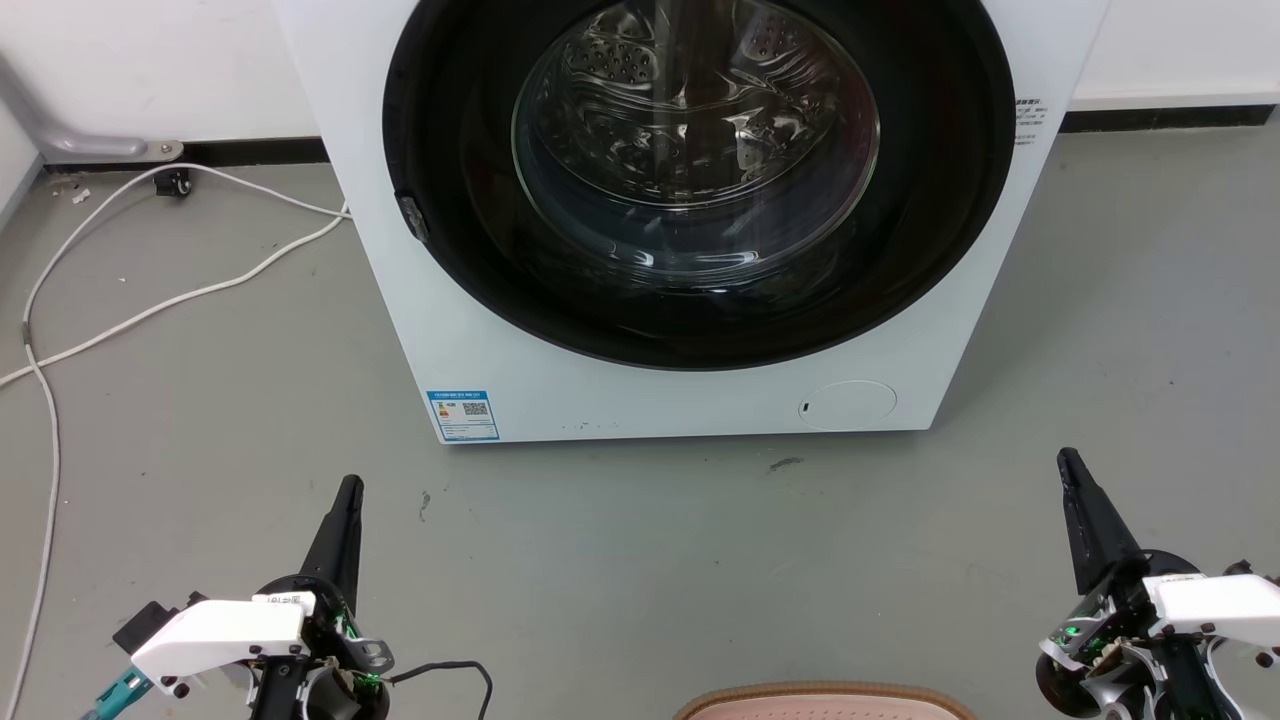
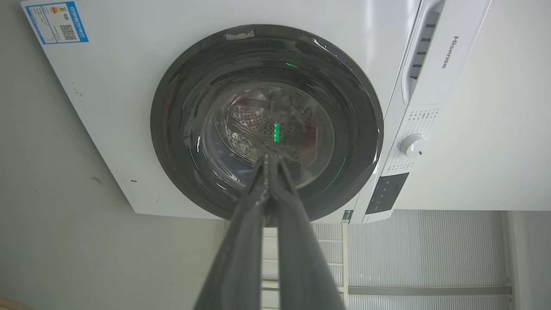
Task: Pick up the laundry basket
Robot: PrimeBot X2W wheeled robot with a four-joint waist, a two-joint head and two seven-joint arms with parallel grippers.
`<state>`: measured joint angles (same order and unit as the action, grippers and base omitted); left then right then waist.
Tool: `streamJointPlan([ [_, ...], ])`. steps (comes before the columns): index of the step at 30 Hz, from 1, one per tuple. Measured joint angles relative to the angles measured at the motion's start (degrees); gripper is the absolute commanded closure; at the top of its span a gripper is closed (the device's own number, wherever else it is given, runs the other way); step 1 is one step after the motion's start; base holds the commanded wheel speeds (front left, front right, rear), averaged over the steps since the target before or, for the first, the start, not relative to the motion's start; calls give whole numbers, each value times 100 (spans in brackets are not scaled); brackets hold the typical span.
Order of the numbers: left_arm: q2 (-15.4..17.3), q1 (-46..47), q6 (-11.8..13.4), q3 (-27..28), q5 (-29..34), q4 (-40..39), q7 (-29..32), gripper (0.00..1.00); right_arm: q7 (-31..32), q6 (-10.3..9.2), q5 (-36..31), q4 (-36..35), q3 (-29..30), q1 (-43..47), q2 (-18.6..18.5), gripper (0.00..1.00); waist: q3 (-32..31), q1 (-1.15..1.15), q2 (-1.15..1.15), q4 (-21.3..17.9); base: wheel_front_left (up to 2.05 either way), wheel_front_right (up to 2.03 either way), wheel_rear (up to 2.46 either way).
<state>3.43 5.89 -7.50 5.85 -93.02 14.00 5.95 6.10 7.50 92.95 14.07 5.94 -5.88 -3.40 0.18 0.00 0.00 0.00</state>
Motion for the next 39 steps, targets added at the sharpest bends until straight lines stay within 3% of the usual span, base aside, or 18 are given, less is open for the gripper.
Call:
streamJointPlan([
  [24, -14, 1, 0, 20, 9, 1, 19, 100, 8, 0, -16, 1, 15, -1, 9, 100, 0, 0, 0, 0, 0, 0, 0],
  [25, -18, -5, 2, 19, 8, 11, 18, 0, 5, 0, -15, 11, 15, 6, 10, 0, 0, 0, 0, 0, 0, 0, 0],
  [32, -73, -247, 3, -9, 90, 215, -66, 0, -64, -2, -90, 242, -12, 269, 40, 0, 1, 0, 0, 1, 0, 0, 0],
  [39, -73, -247, 78, -25, 734, 48, -260, 0, -265, -1, -842, 57, -52, 274, 41, 0, 9, 0, 0, 2, 0, 0, 0],
])
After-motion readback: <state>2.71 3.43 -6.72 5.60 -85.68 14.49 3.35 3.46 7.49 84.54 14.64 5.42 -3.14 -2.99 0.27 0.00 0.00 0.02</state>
